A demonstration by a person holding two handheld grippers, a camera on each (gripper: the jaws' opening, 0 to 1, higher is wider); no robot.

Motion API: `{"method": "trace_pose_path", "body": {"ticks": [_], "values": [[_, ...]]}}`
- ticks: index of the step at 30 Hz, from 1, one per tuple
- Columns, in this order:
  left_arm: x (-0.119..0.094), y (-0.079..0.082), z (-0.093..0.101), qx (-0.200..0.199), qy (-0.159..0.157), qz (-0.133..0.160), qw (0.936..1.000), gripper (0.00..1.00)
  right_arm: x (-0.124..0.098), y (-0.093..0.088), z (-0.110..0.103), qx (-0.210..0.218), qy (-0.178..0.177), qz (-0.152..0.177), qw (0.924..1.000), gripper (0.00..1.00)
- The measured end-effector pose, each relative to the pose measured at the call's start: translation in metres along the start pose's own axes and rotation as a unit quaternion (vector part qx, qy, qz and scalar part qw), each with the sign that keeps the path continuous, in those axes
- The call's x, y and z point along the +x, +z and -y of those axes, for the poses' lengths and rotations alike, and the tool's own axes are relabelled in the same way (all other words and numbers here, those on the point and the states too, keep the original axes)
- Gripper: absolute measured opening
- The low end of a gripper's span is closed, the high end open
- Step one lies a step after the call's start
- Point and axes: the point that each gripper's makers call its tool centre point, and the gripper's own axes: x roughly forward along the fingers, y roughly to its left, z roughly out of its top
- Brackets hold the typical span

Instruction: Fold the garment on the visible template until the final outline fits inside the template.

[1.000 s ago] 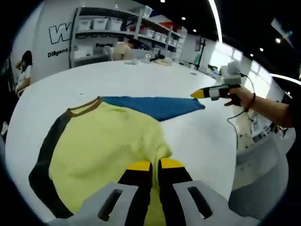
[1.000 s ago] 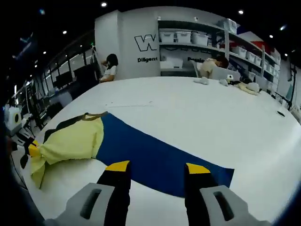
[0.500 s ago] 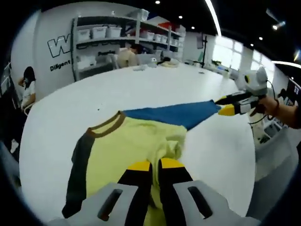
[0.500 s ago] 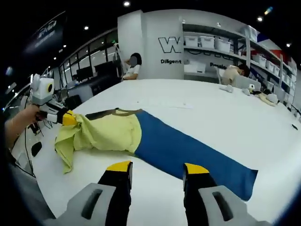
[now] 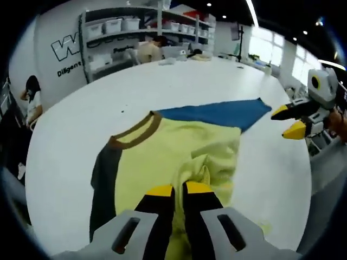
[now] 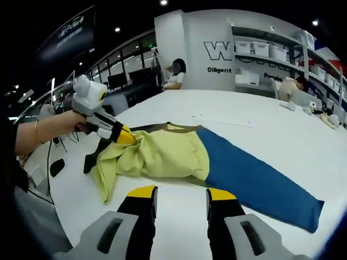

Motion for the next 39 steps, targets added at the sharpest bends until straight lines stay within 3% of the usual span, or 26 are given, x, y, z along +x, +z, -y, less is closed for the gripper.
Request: {"method": "trace_pose_path", "body": {"ticks": [5, 12, 22, 31, 39], "values": [[0.006, -0.005, -0.008, 0.005, 0.015, -0.009, 0.9998, 0.08, 0.018, -0.002, -0.031, -0.016, 0.035, -0.015, 0.9991, 0.3], [0.013, -0.016, -0.02, 0.01, 0.036, -0.027, 0.9989, 0.1, 0.046, -0.001, -0.063, -0.009, 0.052, -0.027, 0.9982, 0.24], [0.018, -0.024, -0.022, -0.01, 0.032, -0.026, 0.9991, 0.1, 0.08, 0.011, -0.105, -0.018, 0.074, -0.022, 0.9969, 0.22], [0.023, -0.028, -0.023, -0.02, 0.027, -0.023, 0.9992, 0.09, 0.111, 0.018, -0.117, -0.004, 0.065, -0.026, 0.9976, 0.23], [0.026, -0.028, -0.026, -0.025, 0.02, -0.02, 0.9993, 0.09, 0.137, 0.004, -0.117, -0.016, 0.05, -0.053, 0.9972, 0.21]]}}
